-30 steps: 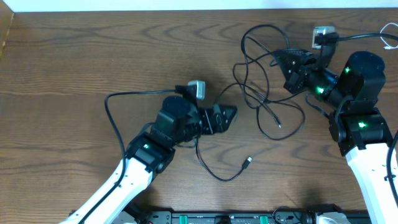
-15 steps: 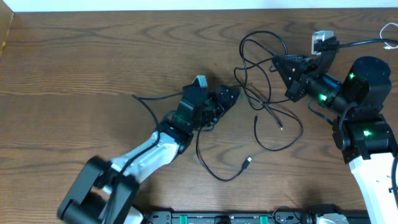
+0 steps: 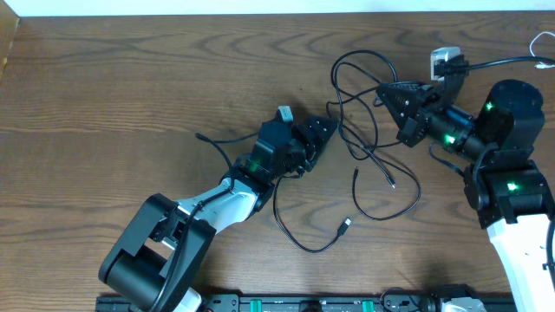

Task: Untangle cables

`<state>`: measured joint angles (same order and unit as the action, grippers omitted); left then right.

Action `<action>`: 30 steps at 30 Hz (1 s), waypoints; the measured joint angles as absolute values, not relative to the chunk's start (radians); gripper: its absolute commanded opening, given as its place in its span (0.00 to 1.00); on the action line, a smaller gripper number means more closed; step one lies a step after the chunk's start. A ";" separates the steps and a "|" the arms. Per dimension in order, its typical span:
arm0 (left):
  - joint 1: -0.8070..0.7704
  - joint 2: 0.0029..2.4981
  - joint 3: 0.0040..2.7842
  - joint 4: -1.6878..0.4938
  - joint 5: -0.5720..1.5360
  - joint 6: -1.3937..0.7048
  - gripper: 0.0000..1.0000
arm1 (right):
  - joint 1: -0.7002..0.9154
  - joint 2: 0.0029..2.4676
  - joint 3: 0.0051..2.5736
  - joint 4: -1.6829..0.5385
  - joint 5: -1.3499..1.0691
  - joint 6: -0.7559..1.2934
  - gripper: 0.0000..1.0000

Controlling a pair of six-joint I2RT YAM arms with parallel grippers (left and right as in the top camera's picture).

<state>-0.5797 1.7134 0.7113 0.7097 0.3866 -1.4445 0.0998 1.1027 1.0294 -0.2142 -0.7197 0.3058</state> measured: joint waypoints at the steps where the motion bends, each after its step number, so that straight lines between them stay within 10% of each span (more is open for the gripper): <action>1: -0.580 1.713 0.711 0.714 0.385 -1.450 0.78 | 0.099 1.098 1.029 -0.213 -0.727 0.306 0.01; 13: -0.625 1.713 0.711 0.724 0.336 -1.526 0.75 | 0.100 1.042 1.029 -0.208 -0.860 0.339 0.01; 19: -0.663 1.713 0.711 0.744 0.292 -1.546 0.54 | 0.100 1.042 1.029 -0.209 -0.924 0.368 0.01; 28: -0.694 1.713 0.711 0.745 0.240 -1.552 0.53 | 0.100 1.042 1.029 -0.208 -1.002 0.430 0.01; 30: -0.710 1.713 0.711 0.745 0.226 -1.553 0.37 | 0.099 1.042 1.029 -0.208 -1.007 0.444 0.01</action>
